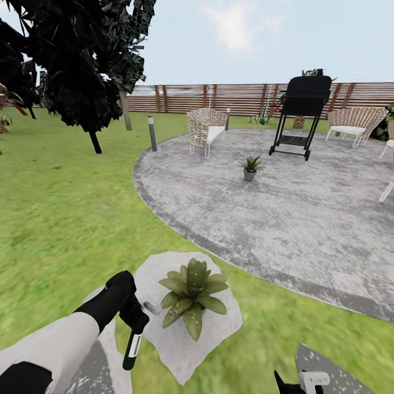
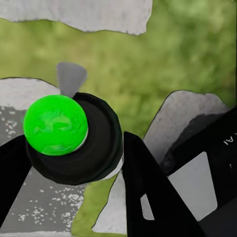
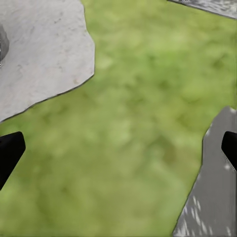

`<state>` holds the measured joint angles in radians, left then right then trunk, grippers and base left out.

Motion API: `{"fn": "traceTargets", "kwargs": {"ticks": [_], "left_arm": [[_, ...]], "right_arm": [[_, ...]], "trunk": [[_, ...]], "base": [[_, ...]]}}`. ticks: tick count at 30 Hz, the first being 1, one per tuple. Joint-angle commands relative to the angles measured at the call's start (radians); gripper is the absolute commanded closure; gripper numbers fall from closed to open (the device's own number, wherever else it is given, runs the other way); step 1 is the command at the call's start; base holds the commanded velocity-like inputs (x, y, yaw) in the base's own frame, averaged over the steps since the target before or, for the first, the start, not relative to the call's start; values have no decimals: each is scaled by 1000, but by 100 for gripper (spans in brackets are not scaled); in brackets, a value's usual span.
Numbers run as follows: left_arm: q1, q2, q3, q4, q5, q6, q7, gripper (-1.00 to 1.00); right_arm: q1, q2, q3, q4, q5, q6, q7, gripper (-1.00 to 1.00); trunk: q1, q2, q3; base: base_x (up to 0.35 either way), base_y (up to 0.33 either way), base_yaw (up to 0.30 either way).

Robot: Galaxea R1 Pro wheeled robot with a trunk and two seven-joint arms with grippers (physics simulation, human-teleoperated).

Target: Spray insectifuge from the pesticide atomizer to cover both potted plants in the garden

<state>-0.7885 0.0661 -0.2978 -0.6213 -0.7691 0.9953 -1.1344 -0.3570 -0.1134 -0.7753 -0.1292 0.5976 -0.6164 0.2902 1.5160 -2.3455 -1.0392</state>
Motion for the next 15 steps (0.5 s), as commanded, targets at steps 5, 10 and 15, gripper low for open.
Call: {"fn": "traceTargets", "kwargs": {"ticks": [5, 10, 15], "left_arm": [[-6, 2, 0, -2, -9, 8, -10, 100], [-6, 3, 2, -2, -9, 8, -8, 100], [-2, 3, 5, -6, -9, 8, -7, 100]], "right_arm": [[0, 0, -9, 0, 1, -2, 9, -100], [0, 0, -9, 0, 1, -2, 9, -100], [0, -2, -10, 0, 1, -2, 9, -100]], "trunk": [[0, 0, -1], [0, 0, -1], [0, 0, -1]], "base": [[-102, -263, 272], [-13, -207, 141], [0, -6, 28]]}}
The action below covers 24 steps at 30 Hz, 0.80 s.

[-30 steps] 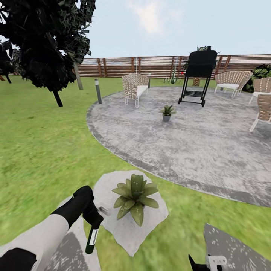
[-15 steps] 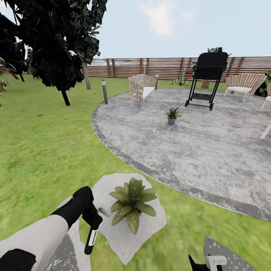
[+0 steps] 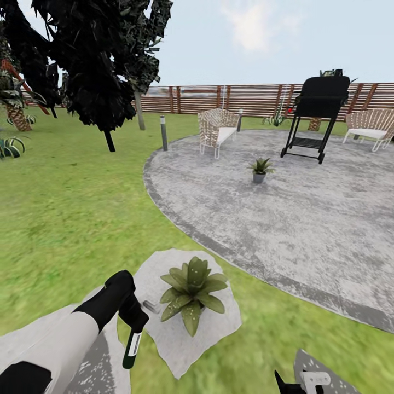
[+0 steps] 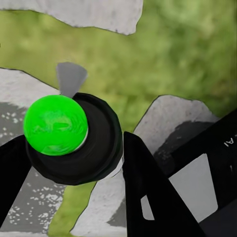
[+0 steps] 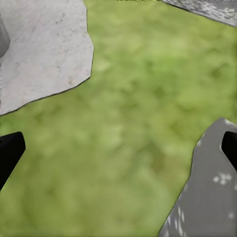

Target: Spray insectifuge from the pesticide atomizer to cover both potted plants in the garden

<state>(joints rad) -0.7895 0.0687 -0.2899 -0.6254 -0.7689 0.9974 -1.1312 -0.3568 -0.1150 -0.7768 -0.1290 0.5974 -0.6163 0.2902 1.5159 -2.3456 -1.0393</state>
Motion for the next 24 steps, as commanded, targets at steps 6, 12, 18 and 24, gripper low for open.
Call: {"fn": "traceTargets", "kwargs": {"ticks": [6, 12, 18, 24], "left_arm": [[1, -3, -3, -1, -9, 5, -10, 100], [6, -5, -2, 0, -9, 4, -10, 100], [6, -4, -2, 0, -9, 4, -10, 100], [4, -2, -3, 0, -9, 4, -10, 100]], "right_arm": [[-1, 1, -8, 0, 1, -2, 9, -100], [-1, 1, -7, 0, 1, -2, 9, -100], [-1, 1, -7, 0, 1, -2, 9, -100], [0, 1, -7, 1, 1, -2, 9, -100]], "trunk": [[0, 0, -1], [0, 0, -1], [0, 0, -1], [0, 0, -1]], "base": [[0, -117, 238], [0, -265, 277], [0, -273, 278], [-14, -273, 278]]}}
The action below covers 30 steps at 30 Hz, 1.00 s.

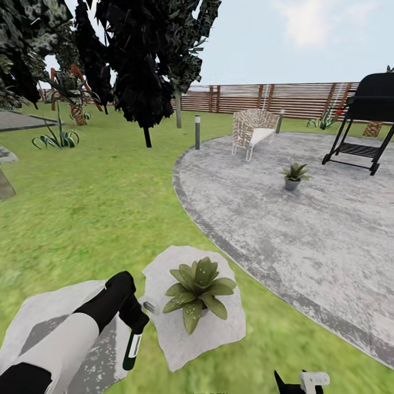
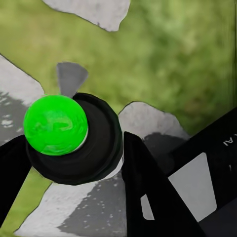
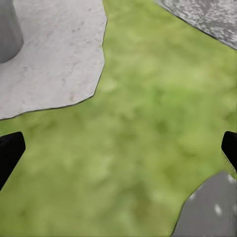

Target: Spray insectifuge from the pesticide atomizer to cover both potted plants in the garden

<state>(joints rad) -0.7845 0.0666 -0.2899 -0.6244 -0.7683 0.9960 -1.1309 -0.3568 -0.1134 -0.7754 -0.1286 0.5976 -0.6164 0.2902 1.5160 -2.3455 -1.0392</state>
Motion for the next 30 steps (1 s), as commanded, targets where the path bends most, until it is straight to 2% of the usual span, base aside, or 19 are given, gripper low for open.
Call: {"fn": "traceTargets", "kwargs": {"ticks": [1, 17, 27, 30], "left_arm": [[-1, 0, -3, -1, -9, 6, -10, 100], [2, -4, -4, 9, -9, 6, -9, 100], [6, 0, -5, 13, -9, 1, -10, 100], [29, -5, -5, 13, -8, -1, -9, 100]], "right_arm": [[0, 0, -9, 0, 1, -2, 9, -100], [0, 0, -9, 1, 1, -2, 9, -100], [0, 0, -9, 1, 1, -2, 9, -100], [0, -1, -9, 0, 1, -2, 9, -100]], "trunk": [[0, 0, -1], [0, 0, -1], [0, 0, -1], [0, 0, -1]], "base": [[-82, -273, 278], [-4, -266, 278], [0, -17, 265], [0, 0, 47]]}}
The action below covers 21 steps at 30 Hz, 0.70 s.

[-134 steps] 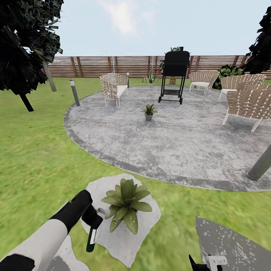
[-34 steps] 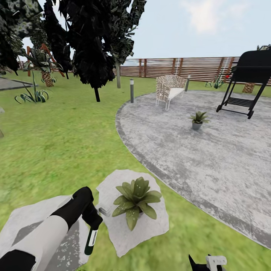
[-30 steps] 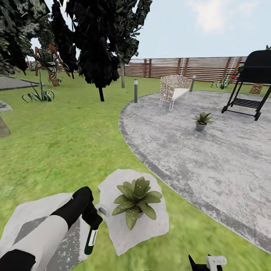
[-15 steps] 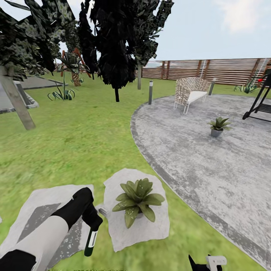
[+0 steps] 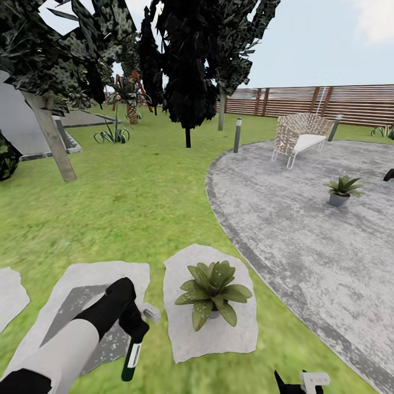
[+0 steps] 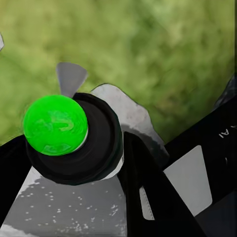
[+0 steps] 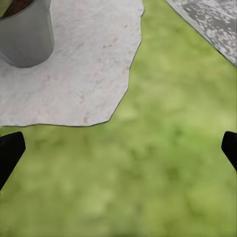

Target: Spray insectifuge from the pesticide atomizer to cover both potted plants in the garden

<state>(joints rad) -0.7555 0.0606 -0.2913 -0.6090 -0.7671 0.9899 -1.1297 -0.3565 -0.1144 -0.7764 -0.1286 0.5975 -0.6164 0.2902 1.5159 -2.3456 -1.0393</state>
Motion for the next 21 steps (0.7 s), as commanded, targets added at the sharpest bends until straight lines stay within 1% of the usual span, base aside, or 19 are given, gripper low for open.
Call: {"fn": "traceTargets", "kwargs": {"ticks": [1, 5, 7, 11, 13, 21], "left_arm": [[2, 0, -2, -2, -9, 5, -9, 100], [5, 0, 0, -6, -9, 6, 3, 100], [5, 1, 0, -8, -9, 6, 3, 100], [5, 3, 1, -8, -8, 6, 4, 100], [5, 4, 2, -8, -8, 6, 4, 100], [5, -1, 6, -6, -8, 7, 20, 100]], "right_arm": [[-1, 0, -9, 0, 1, -2, 9, -100], [0, -1, -9, 0, 1, -2, 9, -100], [0, -1, -9, -1, 1, -2, 9, -100], [0, -19, -9, -2, 0, -2, 9, -100], [0, -23, -9, -1, -1, -2, 9, -100], [0, -24, -9, 0, 1, -2, 9, -100]], "trunk": [[0, 0, -1], [0, 0, -1], [0, 0, -1], [0, 0, -1], [0, 0, -1], [0, 0, -1]], "base": [[0, 0, 12], [0, -62, 3], [0, -237, 0], [0, -266, 0], [0, -272, 47], [0, -273, 246]]}}
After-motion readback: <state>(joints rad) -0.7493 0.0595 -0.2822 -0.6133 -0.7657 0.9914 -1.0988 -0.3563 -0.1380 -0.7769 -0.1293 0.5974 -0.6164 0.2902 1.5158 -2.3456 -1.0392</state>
